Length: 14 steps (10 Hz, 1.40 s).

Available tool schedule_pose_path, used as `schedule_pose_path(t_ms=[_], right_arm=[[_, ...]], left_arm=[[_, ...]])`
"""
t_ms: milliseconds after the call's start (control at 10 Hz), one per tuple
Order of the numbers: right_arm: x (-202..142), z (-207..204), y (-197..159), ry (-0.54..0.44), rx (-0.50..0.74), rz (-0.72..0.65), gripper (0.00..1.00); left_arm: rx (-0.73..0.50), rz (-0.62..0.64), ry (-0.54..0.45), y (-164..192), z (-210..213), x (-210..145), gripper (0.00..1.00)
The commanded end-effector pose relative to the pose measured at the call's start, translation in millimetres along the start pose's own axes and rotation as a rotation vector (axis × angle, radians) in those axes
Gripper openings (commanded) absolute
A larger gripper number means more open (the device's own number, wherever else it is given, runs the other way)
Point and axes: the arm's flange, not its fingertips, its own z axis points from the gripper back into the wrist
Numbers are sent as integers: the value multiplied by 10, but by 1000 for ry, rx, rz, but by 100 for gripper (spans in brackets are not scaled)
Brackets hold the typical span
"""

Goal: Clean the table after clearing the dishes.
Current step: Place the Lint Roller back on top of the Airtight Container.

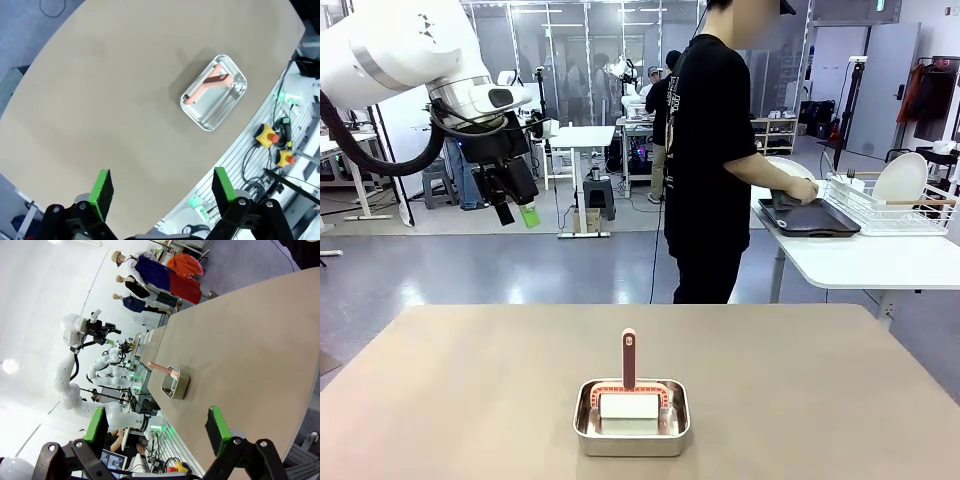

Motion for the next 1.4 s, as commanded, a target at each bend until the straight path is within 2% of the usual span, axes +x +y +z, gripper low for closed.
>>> schedule_pose_path(t_ms=[0, 1300], right_arm=[[-41, -21, 32, 2, -10, 10, 100], [-41, -21, 32, 2, -10, 10, 100]], left_arm=[[21, -1, 3, 29, 48, 10, 100], [21, -1, 3, 29, 48, 10, 100]])
